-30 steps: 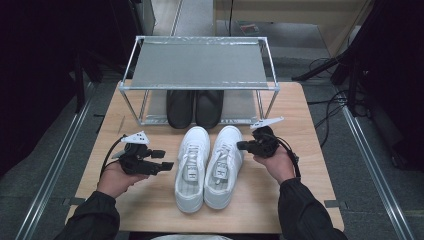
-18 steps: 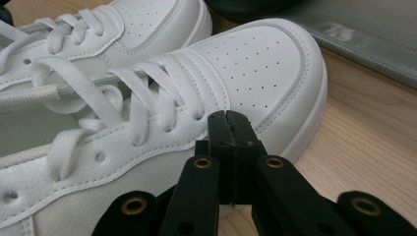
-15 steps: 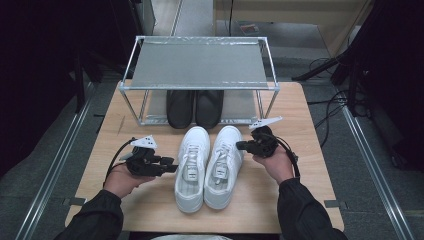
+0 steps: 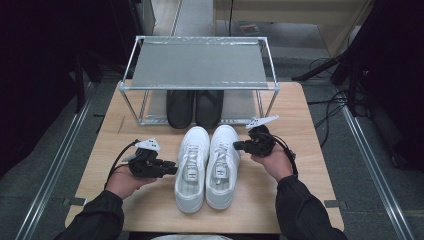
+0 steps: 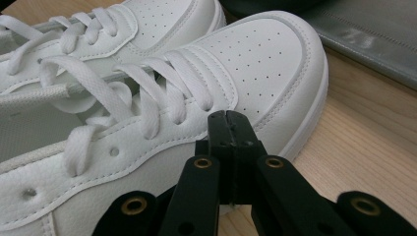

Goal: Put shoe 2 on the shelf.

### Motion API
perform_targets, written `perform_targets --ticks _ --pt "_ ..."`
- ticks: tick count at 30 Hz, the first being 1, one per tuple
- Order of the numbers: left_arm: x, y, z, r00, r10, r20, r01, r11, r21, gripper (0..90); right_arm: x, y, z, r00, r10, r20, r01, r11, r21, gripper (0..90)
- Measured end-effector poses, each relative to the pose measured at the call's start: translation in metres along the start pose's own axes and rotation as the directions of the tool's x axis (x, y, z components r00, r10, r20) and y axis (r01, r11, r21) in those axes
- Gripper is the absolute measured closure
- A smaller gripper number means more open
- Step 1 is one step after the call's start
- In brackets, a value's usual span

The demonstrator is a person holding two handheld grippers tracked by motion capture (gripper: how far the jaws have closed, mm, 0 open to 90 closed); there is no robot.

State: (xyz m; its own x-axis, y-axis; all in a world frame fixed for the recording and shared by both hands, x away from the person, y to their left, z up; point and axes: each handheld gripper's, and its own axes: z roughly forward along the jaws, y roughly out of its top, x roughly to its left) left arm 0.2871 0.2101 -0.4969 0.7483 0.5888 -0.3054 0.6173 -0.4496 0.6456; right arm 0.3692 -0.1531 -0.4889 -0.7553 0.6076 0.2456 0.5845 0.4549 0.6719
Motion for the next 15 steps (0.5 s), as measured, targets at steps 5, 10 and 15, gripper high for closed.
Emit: perform_targets --ticks 5,10,15 --pt "-0.001 -0.002 0.003 0.9989 -0.033 0.034 0.034 0.9993 -0.014 77.3 0.002 0.000 -0.004 0.9983 0.049 0.032 -0.049 0.999 -0.002 90.0" --pt "-0.005 -0.001 0.007 0.9967 -0.043 0.069 0.044 0.9990 -0.011 83.9 0.019 -0.003 -0.012 0.9972 0.046 0.058 -0.048 0.999 0.019 90.0" --pt "-0.013 0.000 0.011 0.9988 -0.014 0.047 0.014 0.9998 -0.013 88.4 0.034 -0.007 -0.016 0.9969 0.030 0.073 -0.032 0.999 0.026 90.0"
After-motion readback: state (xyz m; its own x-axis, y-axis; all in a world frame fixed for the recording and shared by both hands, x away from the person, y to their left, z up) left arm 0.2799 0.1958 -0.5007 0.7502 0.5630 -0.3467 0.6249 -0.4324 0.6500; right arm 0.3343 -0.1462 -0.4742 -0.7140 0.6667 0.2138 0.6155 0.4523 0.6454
